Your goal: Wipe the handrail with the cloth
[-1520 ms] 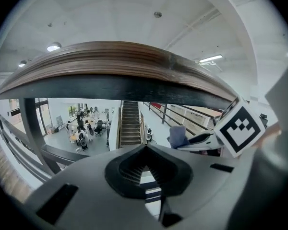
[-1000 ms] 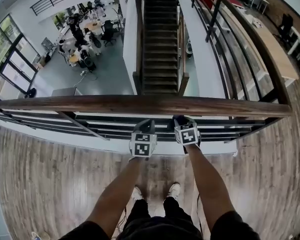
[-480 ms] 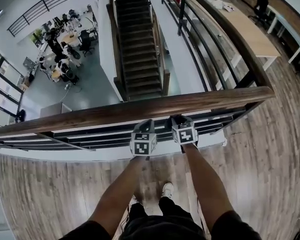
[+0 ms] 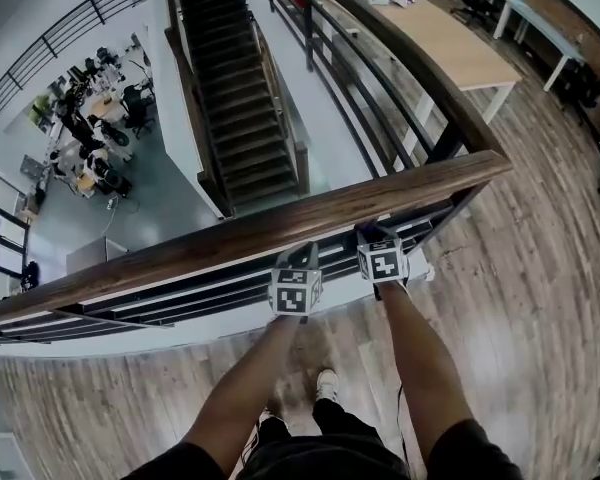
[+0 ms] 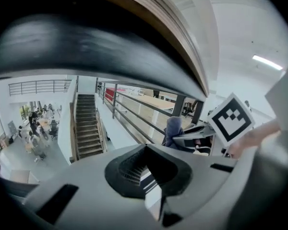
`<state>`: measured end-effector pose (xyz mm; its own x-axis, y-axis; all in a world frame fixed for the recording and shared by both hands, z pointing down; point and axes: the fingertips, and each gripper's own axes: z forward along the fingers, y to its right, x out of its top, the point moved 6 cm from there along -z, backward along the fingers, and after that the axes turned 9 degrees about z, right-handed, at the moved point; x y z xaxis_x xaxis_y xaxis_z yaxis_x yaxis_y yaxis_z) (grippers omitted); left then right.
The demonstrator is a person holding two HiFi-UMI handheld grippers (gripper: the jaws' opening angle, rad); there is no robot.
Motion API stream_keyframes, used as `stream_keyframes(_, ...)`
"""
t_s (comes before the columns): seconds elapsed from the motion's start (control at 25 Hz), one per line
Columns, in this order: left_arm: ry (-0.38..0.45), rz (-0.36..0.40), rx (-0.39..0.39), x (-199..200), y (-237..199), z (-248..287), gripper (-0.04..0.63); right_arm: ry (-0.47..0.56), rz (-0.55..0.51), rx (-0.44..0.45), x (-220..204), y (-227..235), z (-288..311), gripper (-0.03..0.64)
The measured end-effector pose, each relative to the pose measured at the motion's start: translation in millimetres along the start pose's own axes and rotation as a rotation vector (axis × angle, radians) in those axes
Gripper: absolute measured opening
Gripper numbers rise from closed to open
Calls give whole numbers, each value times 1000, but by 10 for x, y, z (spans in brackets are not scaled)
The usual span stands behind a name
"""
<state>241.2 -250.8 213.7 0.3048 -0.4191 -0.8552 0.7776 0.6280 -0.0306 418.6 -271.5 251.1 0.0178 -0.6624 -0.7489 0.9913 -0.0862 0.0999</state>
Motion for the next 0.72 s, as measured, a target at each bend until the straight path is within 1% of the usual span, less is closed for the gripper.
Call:
stream_keyframes(0.16,20,8,-45,210,324,231,-2,-4,12,-63,-3,585,-115,95)
stream_keyframes(0.36,26,46,-98,415,663,571,-2,1,8,-132,66,1268,-154,95)
stream_keyframes(0.48,31,39,-125,499,852,688,-2,-11,-13,-150,125,1523,-110,95)
stream_keyframes(0.6,36,51,-153,576,1063,801,-2,-36,-42,-174,182,1744,-97,95)
stream_keyframes(0.72,41,70,-179,644,1221,901,-2,-52,-31,-224,241,1993,-158,95)
